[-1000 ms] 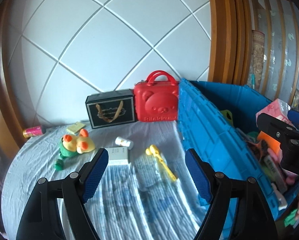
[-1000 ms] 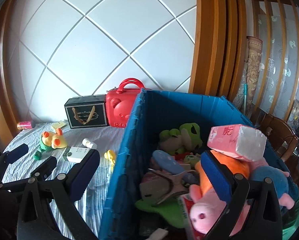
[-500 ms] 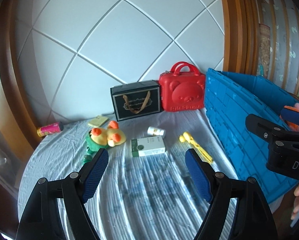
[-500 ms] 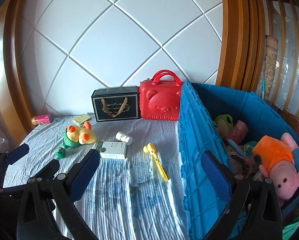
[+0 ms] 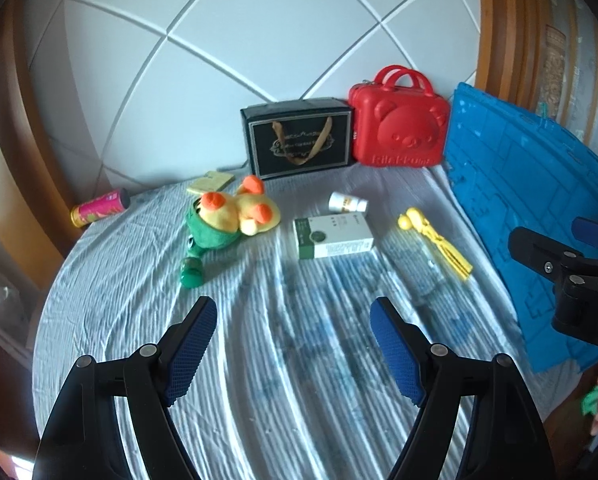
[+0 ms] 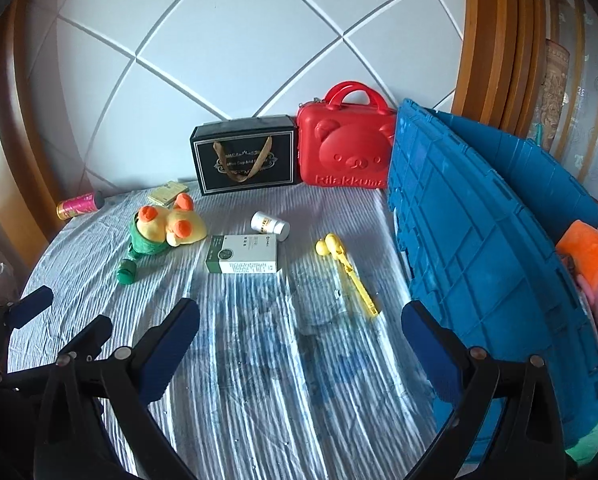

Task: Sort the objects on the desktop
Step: 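Move both tools back toward the green jar and white pill bottle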

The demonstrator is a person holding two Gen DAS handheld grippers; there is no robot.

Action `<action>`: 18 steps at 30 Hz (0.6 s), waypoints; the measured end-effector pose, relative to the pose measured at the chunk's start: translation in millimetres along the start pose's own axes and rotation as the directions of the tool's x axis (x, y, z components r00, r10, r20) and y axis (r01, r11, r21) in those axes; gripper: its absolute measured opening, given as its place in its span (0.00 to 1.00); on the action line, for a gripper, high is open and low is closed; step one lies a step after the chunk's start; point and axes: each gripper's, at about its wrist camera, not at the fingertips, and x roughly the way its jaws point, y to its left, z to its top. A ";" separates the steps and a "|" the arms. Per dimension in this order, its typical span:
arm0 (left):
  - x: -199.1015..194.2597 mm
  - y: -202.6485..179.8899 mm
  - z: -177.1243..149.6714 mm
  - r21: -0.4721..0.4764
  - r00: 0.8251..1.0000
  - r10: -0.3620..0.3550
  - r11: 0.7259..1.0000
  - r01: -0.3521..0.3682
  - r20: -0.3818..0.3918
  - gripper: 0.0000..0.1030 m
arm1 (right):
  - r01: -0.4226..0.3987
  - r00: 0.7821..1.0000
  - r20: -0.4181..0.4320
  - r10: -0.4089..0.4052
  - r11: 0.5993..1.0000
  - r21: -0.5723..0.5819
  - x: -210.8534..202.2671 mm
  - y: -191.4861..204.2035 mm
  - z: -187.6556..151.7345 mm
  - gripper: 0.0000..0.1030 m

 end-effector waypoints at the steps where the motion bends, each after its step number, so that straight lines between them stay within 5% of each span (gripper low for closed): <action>1: 7.7 6.2 -0.1 -0.015 1.000 0.011 1.000 -0.011 -0.014 0.77 | -0.004 1.000 -0.015 0.004 1.000 -0.010 7.9 5.2 1.5 0.99; 11: 79.7 73.5 14.8 -0.138 0.973 0.184 0.969 -0.203 -0.138 0.77 | -0.154 0.982 -0.123 0.141 0.983 -0.097 112.4 61.3 40.4 1.00; 18: 154.2 118.7 22.2 -0.201 0.940 0.223 0.939 -0.278 -0.260 0.77 | -0.225 0.955 -0.227 0.191 0.965 -0.137 203.9 93.9 60.2 1.00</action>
